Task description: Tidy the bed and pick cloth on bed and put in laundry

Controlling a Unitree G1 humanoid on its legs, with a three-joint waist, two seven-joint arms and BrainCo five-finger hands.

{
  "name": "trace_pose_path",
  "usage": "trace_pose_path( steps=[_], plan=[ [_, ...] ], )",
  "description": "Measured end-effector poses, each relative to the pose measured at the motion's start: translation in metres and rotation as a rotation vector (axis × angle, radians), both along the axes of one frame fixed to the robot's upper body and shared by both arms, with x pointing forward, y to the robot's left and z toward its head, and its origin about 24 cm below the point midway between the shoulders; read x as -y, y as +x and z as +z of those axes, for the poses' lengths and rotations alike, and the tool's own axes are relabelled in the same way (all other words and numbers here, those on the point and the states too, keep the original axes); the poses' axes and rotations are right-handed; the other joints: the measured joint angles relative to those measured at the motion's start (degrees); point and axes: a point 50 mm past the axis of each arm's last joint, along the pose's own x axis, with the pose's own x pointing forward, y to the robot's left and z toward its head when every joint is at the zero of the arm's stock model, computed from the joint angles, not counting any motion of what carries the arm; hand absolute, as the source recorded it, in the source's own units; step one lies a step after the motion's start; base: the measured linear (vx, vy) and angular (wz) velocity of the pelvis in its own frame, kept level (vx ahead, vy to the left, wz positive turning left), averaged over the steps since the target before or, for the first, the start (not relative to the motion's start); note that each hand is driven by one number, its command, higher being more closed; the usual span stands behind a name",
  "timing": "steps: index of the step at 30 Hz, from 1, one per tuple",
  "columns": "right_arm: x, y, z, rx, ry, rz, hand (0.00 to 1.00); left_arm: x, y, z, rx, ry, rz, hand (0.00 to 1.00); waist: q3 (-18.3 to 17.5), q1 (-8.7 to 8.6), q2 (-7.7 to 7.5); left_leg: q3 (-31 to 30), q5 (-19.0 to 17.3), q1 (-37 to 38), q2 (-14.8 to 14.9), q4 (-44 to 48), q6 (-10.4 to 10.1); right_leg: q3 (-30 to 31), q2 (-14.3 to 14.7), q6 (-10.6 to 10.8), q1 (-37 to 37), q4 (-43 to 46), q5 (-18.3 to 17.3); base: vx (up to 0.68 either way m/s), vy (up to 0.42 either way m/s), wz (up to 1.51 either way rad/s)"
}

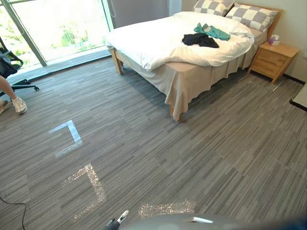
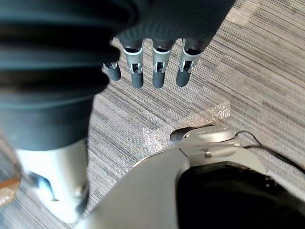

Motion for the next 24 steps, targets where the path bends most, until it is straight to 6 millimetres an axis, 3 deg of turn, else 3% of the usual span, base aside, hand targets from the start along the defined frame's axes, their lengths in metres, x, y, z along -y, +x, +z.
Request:
trace_pose_path(
  steps=[7, 10, 24],
  plan=[
    [0.0, 0.003, 0.0, 0.0, -0.002, 0.012, 0.0, 0.0, 0.01, 0.001, 0.027, 0.01, -0.059, 0.0, 0.5, 0.38, 0.03, 0.0, 0.0, 1.3, 0.0, -0.8, -0.4, -1.2, 0.1, 0.5, 2.4, -2.4, 0.3, 0.08, -0.01, 0.04],
    [0.0, 0.008, 0.0, 0.011, -0.003, 0.015, 0.0, 0.001, 0.011, 0.001, 0.028, 0.009, -0.068, 0.0, 1.3, 0.3, -0.05, 0.0, 0.4, 2.3, 0.0, -2.0, -1.6, -1.2, 0.1, 0.9, 3.2, -2.6, 0.1, -0.01, -0.01, 0.01],
    [0.0, 0.011, 0.0, 0.025, -0.012, 0.041, 0.0, 0.001, 0.013, 0.002, 0.069, 0.015, -0.131, 0.0, 1.8, 0.42, -0.37, 0.3, 1.0, 3.2, 0.8, -3.7, -1.2, -1.4, 1.0, 0.4, 3.4, -4.0, 0.6, -0.02, -0.027, 0.0]
  ],
)
